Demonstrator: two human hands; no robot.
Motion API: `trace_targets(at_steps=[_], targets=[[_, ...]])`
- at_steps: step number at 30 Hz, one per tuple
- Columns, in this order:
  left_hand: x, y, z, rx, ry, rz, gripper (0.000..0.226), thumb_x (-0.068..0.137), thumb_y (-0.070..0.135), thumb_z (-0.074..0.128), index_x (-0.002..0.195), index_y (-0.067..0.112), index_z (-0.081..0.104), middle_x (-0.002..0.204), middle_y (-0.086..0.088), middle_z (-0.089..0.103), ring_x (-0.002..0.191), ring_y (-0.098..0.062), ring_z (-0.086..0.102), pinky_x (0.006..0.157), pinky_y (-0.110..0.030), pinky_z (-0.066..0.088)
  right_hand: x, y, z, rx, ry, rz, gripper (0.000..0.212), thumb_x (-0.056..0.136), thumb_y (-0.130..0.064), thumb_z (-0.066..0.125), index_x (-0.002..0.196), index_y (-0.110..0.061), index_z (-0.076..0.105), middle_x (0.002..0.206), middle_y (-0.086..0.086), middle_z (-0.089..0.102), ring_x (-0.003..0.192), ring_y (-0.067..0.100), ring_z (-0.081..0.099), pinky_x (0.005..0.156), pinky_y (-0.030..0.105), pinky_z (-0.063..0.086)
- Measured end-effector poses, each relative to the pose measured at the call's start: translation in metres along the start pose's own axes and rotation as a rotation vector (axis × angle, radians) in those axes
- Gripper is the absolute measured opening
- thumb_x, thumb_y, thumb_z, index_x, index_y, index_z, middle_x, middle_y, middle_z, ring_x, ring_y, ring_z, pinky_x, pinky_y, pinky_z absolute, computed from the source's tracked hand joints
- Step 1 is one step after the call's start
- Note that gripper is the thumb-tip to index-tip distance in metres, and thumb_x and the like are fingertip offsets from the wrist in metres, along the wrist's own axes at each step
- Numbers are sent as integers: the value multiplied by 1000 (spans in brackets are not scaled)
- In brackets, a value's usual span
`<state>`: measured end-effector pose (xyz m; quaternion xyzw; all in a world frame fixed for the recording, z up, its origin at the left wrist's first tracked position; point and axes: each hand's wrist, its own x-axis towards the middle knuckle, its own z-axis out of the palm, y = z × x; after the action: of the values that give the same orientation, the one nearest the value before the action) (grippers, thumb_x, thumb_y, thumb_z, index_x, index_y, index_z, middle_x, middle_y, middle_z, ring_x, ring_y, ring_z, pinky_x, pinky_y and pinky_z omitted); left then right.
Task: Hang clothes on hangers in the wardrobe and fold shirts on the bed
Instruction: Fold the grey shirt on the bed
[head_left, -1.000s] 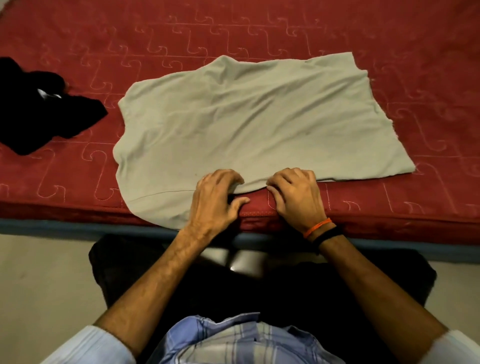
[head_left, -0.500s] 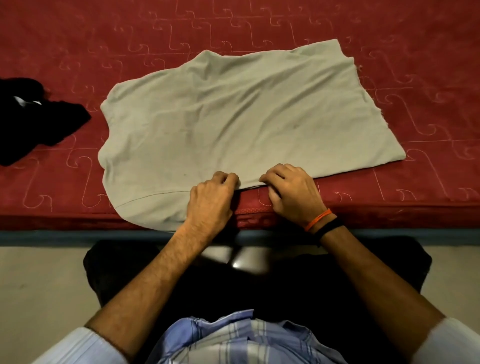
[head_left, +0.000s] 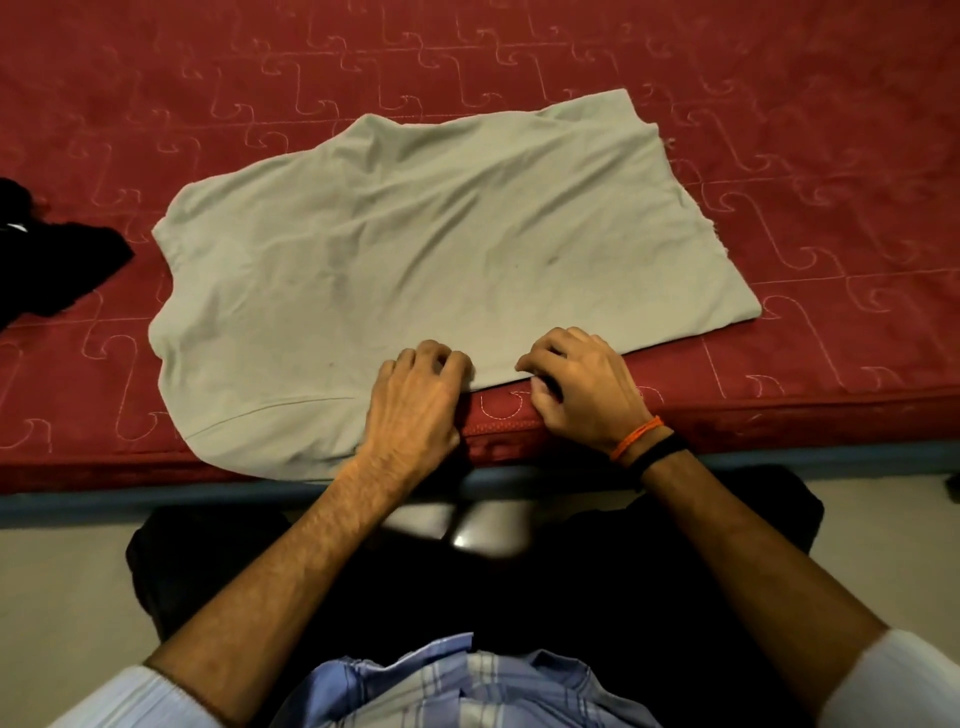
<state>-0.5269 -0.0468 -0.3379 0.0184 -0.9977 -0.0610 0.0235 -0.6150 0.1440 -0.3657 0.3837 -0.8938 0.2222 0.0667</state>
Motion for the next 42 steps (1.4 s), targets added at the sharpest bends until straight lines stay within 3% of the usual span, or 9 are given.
trace_targets(at_steps=[4, 10, 15, 21, 24, 27, 31, 33, 42], targets=[[14, 26, 3, -54, -32, 144, 61, 67, 30, 27, 111, 16, 66, 118, -8, 61, 98, -31, 57, 81, -42, 46, -7, 11, -5, -21, 43, 7, 17, 79, -20, 62, 91, -13, 71, 94, 4, 66, 83, 26, 60, 68, 38, 48], [37, 59, 17, -18, 31, 161, 26, 83, 23, 61, 106, 14, 68, 112, -8, 64, 90, -32, 61, 74, -42, 48, -14, 44, -22, -133, 32, 43, 24, 71, -6, 61, 93, -10, 71, 94, 7, 66, 82, 30, 62, 67, 37, 46], [53, 84, 16, 84, 51, 179, 23, 75, 16, 71, 97, 13, 69, 88, -10, 68, 68, -32, 64, 49, -32, 42, -21, 68, -34, -197, 45, 105, 23, 72, -11, 66, 95, -11, 70, 97, 7, 67, 86, 28, 63, 71, 38, 45], [60, 95, 23, 108, 37, 188, 21, 75, 15, 73, 95, 10, 68, 90, -12, 66, 66, -32, 61, 48, -33, 45, -28, 96, -46, -248, 56, 269, 31, 63, 5, 66, 92, -6, 69, 95, 10, 66, 81, 33, 64, 70, 39, 48], [65, 101, 25, 106, 73, 210, 13, 80, 19, 74, 88, 11, 69, 84, -10, 65, 61, -31, 60, 46, -30, 35, -36, 111, -51, -221, 92, 275, 21, 82, -24, 65, 94, -8, 68, 97, 8, 67, 84, 31, 64, 74, 40, 51], [68, 107, 29, 120, 137, 182, 15, 83, 21, 74, 81, 10, 65, 78, -10, 61, 57, -31, 57, 47, -28, 26, -42, 118, -52, -231, 60, 285, 46, 88, -56, 59, 97, -11, 69, 100, 4, 69, 90, 25, 64, 79, 41, 51], [69, 109, 34, 101, 173, 198, 15, 88, 21, 70, 87, 8, 63, 81, -12, 61, 60, -32, 57, 46, -33, 37, -33, 117, -52, -320, 87, 223, 18, 73, -12, 70, 91, -8, 68, 90, 8, 67, 75, 31, 64, 65, 36, 48], [68, 107, 32, 86, 139, 194, 16, 87, 22, 71, 92, 8, 64, 87, -12, 62, 64, -33, 59, 48, -35, 42, -28, 119, -55, -369, 64, 205, 33, 55, 6, 69, 85, -7, 68, 84, 8, 66, 70, 31, 61, 59, 33, 45], [34, 53, 17, 64, 70, 84, 53, 53, -5, 81, 102, 11, 74, 101, -13, 68, 80, -38, 63, 61, -41, 53, -41, 132, -68, -380, -9, 265, 29, 57, 9, 66, 78, -10, 69, 77, 6, 69, 63, 32, 65, 51, 31, 46]])
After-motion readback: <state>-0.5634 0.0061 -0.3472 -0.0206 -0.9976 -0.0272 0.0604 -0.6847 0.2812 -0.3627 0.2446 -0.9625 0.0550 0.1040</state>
